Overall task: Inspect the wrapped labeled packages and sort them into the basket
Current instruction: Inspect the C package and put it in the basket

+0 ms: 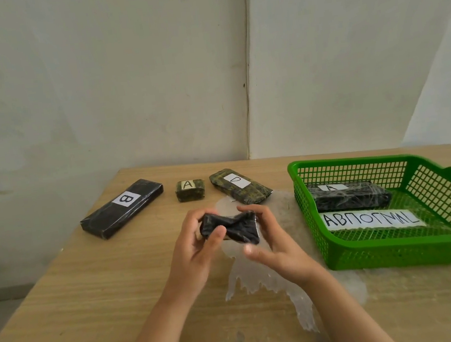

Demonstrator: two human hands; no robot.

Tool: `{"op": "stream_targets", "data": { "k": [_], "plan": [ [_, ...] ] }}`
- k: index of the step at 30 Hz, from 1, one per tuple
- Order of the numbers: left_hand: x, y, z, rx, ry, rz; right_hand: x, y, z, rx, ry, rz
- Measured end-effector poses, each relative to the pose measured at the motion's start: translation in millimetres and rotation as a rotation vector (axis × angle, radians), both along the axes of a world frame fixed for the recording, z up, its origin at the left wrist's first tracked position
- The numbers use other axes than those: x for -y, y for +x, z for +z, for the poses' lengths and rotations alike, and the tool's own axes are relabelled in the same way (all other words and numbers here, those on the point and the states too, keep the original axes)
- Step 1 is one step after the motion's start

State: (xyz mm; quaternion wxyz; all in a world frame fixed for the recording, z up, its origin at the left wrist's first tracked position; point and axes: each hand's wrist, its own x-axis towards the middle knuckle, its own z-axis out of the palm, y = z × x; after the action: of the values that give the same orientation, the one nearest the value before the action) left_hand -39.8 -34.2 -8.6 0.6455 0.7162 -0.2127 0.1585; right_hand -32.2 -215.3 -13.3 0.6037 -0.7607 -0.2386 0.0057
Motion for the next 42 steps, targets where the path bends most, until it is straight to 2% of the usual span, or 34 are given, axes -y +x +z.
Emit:
{"op": "stream_targets", "data": {
  "k": [2,6,8,12,17,20,24,30,32,35,37,39,42],
  "plan": [
    [2.0,-2.5,-0.9,-0.028,0.003,-0.042,3.4,1.4,1.7,0.066,-0.059,-0.032],
    [-0.2,-1.4,-1.4,-0.195,-0.076,-0.126,-2.0,4.1,3.2,0.135,-0.075,-0.187],
    [-2.8,0.6,0.4,-0.213,-0.043,-0.133,-2.7,4.2,3.9,0.147,-0.057,-0.231],
    [-1.8,1.8,0.7,-0.258,-0.071,-0.146,-2.3,0.6,6.8,0.024,0.121,-0.174],
    [-2.4,4.4,-0.6,-0.244,-0.105,-0.045,-2.1,-2.7,8.0,-0.181,0.251,0.044],
    [-0.1,3.8,-1.4,-0.249,-0.109,-0.049,-6.2,-2.8,11.1,-0.232,0.334,-0.008],
    [3.9,5.1,-3.5,-0.301,-0.117,-0.043,-9.0,-1.7,10.8,-0.226,0.343,-0.104],
    [6.3,10.0,-10.7,-0.377,-0.246,-0.091,-1.8,-3.9,11.4,-0.298,0.319,0.015],
    [7.8,8.0,-10.8,-0.355,-0.192,-0.090,-1.7,-4.9,13.2,-0.299,0.326,0.041],
    [8.2,4.4,-7.4,-0.212,0.022,-0.002,-1.9,-2.2,11.1,-0.277,0.349,0.024],
    [5.7,1.9,-3.1,-0.123,-0.031,0.037,-1.2,-0.5,6.5,-0.253,0.289,-0.014],
    [1.5,2.7,-4.4,-0.073,-0.085,0.033,-1.1,-0.2,3.2,-0.200,0.127,-0.082],
    [0.2,4.9,-7.2,-0.038,-0.056,0.030,-4.4,0.9,-0.1,-0.143,0.023,-0.144]
  ]
}}
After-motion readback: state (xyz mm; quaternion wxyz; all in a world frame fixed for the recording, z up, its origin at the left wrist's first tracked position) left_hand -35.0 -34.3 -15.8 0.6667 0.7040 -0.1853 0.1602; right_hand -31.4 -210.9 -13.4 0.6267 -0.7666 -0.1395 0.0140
